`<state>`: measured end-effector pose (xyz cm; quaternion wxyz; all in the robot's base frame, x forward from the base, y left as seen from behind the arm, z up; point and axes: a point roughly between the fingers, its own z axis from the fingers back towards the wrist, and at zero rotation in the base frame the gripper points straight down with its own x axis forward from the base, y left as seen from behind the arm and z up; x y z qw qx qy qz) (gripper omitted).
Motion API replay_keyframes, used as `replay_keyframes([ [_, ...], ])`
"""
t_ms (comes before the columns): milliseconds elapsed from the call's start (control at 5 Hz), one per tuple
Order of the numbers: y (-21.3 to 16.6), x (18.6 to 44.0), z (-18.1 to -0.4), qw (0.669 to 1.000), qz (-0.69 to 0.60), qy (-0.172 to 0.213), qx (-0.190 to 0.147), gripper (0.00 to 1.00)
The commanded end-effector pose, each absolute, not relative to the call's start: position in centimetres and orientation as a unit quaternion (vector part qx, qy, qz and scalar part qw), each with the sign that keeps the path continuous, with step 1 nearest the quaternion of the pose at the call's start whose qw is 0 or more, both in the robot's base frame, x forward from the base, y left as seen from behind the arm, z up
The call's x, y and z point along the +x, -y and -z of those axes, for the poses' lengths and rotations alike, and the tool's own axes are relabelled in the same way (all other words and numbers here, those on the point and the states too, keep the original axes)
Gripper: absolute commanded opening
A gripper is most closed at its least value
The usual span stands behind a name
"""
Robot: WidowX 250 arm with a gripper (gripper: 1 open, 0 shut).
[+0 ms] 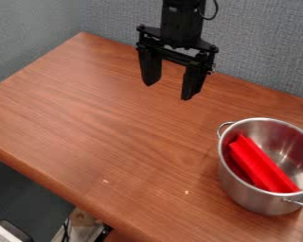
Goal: Put the red object in the metal pot
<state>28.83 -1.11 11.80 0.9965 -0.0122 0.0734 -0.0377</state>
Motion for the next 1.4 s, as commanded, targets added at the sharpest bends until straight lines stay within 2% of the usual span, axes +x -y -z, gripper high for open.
replay_keyframes([
  [0, 1.25, 28.88, -12.91, 0.998, 0.039, -0.055, -0.016, 1.0],
  [1200, 1.16, 28.87, -13.26, 0.998, 0.038, -0.05, -0.017, 1.0],
])
